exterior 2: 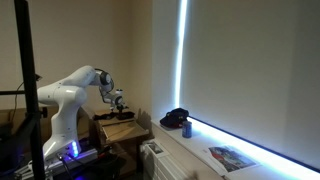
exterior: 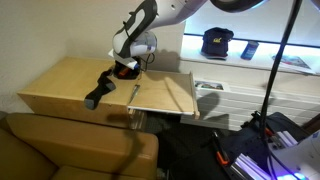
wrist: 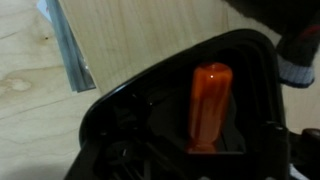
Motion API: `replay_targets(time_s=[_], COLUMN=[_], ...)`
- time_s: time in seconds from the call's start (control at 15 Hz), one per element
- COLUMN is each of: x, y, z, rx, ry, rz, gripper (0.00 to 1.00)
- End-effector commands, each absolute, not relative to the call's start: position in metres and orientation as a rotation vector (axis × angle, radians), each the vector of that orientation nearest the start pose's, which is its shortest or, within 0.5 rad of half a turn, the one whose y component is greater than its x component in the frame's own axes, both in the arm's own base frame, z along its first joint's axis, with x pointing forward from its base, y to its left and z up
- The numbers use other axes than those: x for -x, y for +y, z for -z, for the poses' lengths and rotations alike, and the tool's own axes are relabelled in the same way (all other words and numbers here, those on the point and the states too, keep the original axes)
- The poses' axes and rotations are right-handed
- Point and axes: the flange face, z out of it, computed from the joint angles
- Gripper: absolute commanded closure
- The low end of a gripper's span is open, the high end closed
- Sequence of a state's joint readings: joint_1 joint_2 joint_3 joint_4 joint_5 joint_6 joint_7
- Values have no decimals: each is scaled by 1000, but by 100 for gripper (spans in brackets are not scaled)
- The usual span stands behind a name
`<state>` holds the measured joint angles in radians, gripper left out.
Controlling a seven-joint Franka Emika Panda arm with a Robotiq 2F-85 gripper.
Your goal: Place the sock and the screwdriver on the top of the nightstand then close the pullout table
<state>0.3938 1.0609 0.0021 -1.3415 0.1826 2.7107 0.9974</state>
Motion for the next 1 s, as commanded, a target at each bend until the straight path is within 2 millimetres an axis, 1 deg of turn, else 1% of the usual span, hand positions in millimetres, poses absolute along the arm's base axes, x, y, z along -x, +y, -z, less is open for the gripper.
replay_targets(time_s=[0.0, 0.07, 0.13, 0.2, 0.4, 0.47, 0.53, 0.6, 0.73, 0.93], x=[-701, -701, -701, -701, -701, -702, -702, -703, -706, -711], y=[285, 284, 284, 284, 284, 283, 283, 282, 282, 288], z=[-109, -109, -110, -110, -110, -110, -110, -112, -121, -145], rx=[2648, 2648, 2646, 2645, 2647, 2646, 2645, 2644, 2641, 2640], ry=[1050, 1050, 1051, 1054, 1055, 1055, 1056, 1055, 1044, 1009], rz=[218, 218, 217, 218, 215, 216, 216, 227, 247, 275], gripper=[41, 50, 55, 64, 83, 91, 93, 92, 92, 92])
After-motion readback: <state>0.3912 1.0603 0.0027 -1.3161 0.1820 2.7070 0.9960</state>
